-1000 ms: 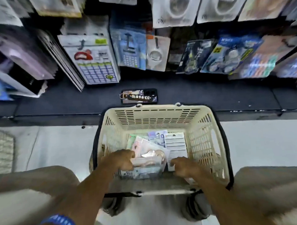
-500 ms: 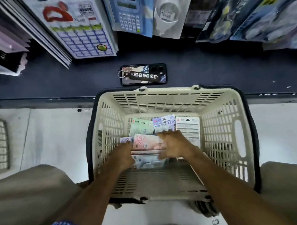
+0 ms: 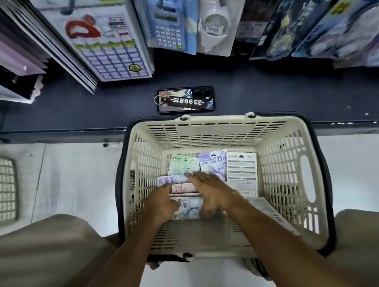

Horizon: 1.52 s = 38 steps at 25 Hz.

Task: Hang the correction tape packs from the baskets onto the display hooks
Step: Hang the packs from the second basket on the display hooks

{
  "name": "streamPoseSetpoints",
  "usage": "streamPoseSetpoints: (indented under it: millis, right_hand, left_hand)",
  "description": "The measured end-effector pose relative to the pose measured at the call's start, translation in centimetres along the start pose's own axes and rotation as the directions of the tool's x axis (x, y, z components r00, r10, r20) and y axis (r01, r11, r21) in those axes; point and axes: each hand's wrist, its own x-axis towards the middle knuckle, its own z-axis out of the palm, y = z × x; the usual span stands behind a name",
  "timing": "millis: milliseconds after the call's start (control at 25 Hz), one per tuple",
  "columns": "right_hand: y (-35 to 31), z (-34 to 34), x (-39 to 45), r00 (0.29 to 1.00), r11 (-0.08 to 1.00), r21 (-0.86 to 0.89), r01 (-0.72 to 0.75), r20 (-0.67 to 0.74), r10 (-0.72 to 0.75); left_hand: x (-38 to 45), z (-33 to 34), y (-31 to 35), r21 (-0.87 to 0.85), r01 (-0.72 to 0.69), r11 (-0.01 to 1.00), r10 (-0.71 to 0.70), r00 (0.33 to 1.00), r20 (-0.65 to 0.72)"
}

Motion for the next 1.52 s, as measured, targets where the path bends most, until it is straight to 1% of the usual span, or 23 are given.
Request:
streamPoseSetpoints:
  millis: [120, 200, 280, 360, 440, 520, 600, 640, 680, 720, 760, 800, 840, 880, 960, 1000, 1120, 1160, 1200, 1280, 1320, 1440, 1520]
  right_hand:
    - [0.0, -1.7, 0.7, 0.999, 0.999, -0.049, -0.018, -0.033, 0.016]
    - [0.2, -1.8, 0.6, 1.0, 0.997, -0.076, -0.019, -0.026, 0.017]
    - [0.2, -0.8, 0.6, 0.996, 0.996, 0.064, -0.064, 0.064, 0.059]
    - [-0.2, -0.2, 0.7, 0.983, 0.986, 0.133, -0.098, 0.167, 0.075]
    - [-0.1, -0.2, 0.6, 0.983, 0.979, 0.178, -0.097, 0.173, 0.066]
    - [1.1, -1.2, -0.6, 0.989, 0.944, 0.306, -0.126, 0.113, 0.095]
    - [2.7, -2.9, -3.1, 0.989, 0.826, 0.547, -0.138, 0.032, 0.144]
    - [3.6, -4.0, -4.6, 0.985, 0.72, 0.685, -0.114, -0.015, 0.171]
    - [4.1, -5.5, -6.4, 0.98, 0.603, 0.795, -0.071, -0.056, 0.189]
    - [4.2, -7.1, -8.1, 0.98, 0.513, 0.858, -0.025, -0.081, 0.183]
    - [4.0, -8.8, -9.9, 0.985, 0.466, 0.885, 0.009, -0.088, 0.148]
    - [3.5, -10.4, -11.7, 0.992, 0.446, 0.894, 0.03, -0.082, 0.097]
    - [3.0, -11.8, -13.4, 0.995, 0.441, 0.896, 0.049, -0.083, 0.056]
    - [2.6, -12.8, -15.1, 0.994, 0.434, 0.898, 0.072, -0.099, 0.04]
    - [1.9, -14.5, -18.4, 0.983, 0.378, 0.916, 0.135, -0.172, 0.065]
    - [1.5, -15.2, -19.9, 0.966, 0.356, 0.918, 0.175, -0.23, 0.117]
    - [-0.2, -16.8, -24.5, 0.835, 0.36, 0.896, 0.259, -0.395, 0.383]
    - [-0.7, -17.1, -25.8, 0.804, 0.359, 0.895, 0.263, -0.409, 0.431]
    - [-1.3, -17.2, -27.1, 0.801, 0.343, 0.899, 0.273, -0.41, 0.437]
    - [-2.3, -17.5, -29.2, 0.81, 0.241, 0.909, 0.339, -0.412, 0.417]
    - [-2.7, -17.7, -29.8, 0.789, 0.168, 0.9, 0.402, -0.433, 0.437]
    - [-3.8, -18.6, -31.2, 0.68, -0.062, 0.795, 0.604, -0.473, 0.56]
    - [-4.8, -19.1, -31.7, 0.618, -0.138, 0.707, 0.693, -0.484, 0.619]
  left_hand:
    - [0.3, -0.5, 0.4, -0.168, 0.068, 0.983, -0.074, 0.997, -0.033]
    - [0.9, -1.1, 0.7, -0.215, 0.068, 0.974, -0.091, 0.991, -0.095]
    - [1.1, -1.4, 0.9, -0.262, 0.035, 0.965, -0.087, 0.978, -0.189]
    - [0.6, -1.7, 1.1, -0.288, 0.01, 0.957, -0.086, 0.964, -0.251]
    - [-0.1, -2.1, 1.4, -0.301, -0.016, 0.954, -0.075, 0.955, -0.289]
    - [-0.5, -2.5, 2.0, -0.402, -0.056, 0.914, -0.091, 0.937, -0.337]
    - [-0.9, -3.3, 3.0, -0.58, -0.044, 0.813, -0.212, 0.906, -0.365]
    - [-1.2, -3.8, 3.6, -0.668, -0.01, 0.744, -0.295, 0.893, -0.341]
    - [-1.6, -4.2, 4.5, -0.754, 0.024, 0.657, -0.334, 0.905, -0.263]
    - [-2.1, -4.5, 5.6, -0.833, 0.048, 0.551, -0.278, 0.952, -0.13]
    - [-2.6, -4.8, 6.9, -0.894, 0.063, 0.443, -0.115, 0.993, 0.013]
    - [-3.3, -5.1, 8.3, -0.931, 0.083, 0.356, 0.08, 0.99, 0.119]
    - [-4.1, -5.4, 9.7, -0.949, 0.096, 0.3, 0.219, 0.961, 0.167]
    - [-5.0, -5.7, 11.0, -0.963, 0.109, 0.245, 0.314, 0.931, 0.185]
    - [-6.9, -6.1, 13.2, -0.978, 0.149, 0.143, 0.42, 0.886, 0.197]
    - [-7.8, -6.1, 14.3, -0.98, 0.174, 0.101, 0.452, 0.869, 0.201]
    - [-11.4, -7.0, 18.9, -0.987, 0.163, -0.001, 0.433, 0.889, 0.146]
    - [-12.4, -7.5, 20.5, -0.989, 0.149, -0.008, 0.417, 0.899, 0.132]
    - [-13.3, -8.2, 21.9, -0.99, 0.14, -0.001, 0.41, 0.903, 0.128]
    - [-15.2, -10.2, 24.0, -0.995, 0.096, 0.034, 0.412, 0.906, 0.101]
    - [-16.3, -11.2, 24.7, -0.996, 0.067, 0.061, 0.422, 0.903, 0.087]
    - [-20.1, -13.5, 26.4, -0.989, -0.025, 0.145, 0.509, 0.859, 0.053]
    - [-21.9, -14.5, 26.8, -0.981, -0.098, 0.165, 0.566, 0.825, 0.013]
